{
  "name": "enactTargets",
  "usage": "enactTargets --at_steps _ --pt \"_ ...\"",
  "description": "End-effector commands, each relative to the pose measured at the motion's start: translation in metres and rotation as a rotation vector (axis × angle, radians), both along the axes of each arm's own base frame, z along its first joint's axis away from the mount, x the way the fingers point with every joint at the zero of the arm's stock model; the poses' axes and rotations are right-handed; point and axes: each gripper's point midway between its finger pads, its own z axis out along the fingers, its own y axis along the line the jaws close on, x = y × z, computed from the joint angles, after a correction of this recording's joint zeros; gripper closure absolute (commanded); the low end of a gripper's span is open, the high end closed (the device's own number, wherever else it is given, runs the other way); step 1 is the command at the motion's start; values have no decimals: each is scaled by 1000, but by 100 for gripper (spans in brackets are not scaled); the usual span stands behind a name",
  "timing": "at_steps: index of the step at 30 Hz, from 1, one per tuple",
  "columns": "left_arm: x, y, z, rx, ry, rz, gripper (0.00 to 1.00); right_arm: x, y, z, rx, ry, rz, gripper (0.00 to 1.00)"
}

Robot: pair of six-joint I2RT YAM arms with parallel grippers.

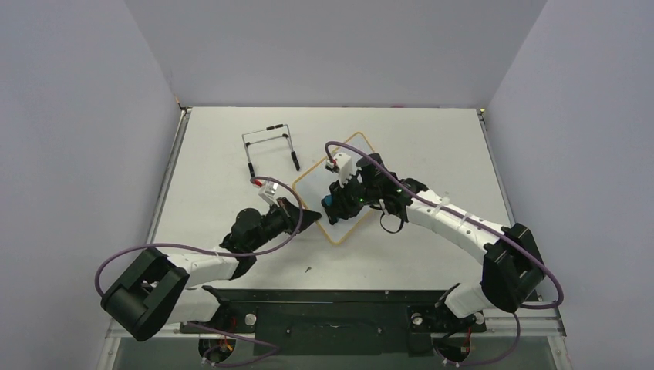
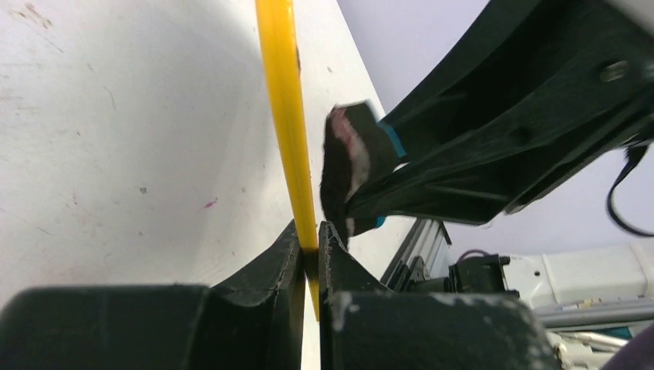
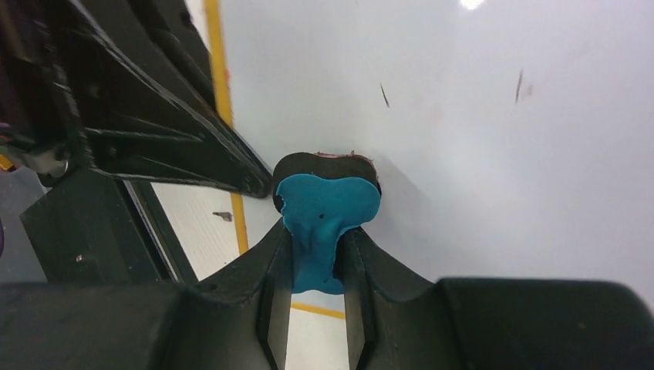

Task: Erase the whiteboard
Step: Erase the whiteboard at the whiteboard stand.

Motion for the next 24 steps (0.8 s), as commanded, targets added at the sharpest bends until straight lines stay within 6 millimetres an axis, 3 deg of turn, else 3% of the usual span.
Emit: enactTargets --at_steps 1,6,10,12,15,18,24 --pt "16 9 75 -166 -199 98 100 18 -9 0 62 8 -163 100" --pt "14 11 80 -177 -213 103 100 57 -37 -5 81 52 -322 100" --pt "13 12 80 -181 -217 104 100 63 -39 -1 99 46 -347 100" --pt "15 13 79 -183 -212 117 100 49 -23 5 128 69 -287 100" --pt "18 15 81 -197 -205 137 100 9 15 15 135 66 -128 100" --pt "18 16 85 -207 -211 144 100 5 29 21 124 57 -103 100" --pt "14 21 89 -191 -226 147 100 48 -11 -5 46 37 -269 100"
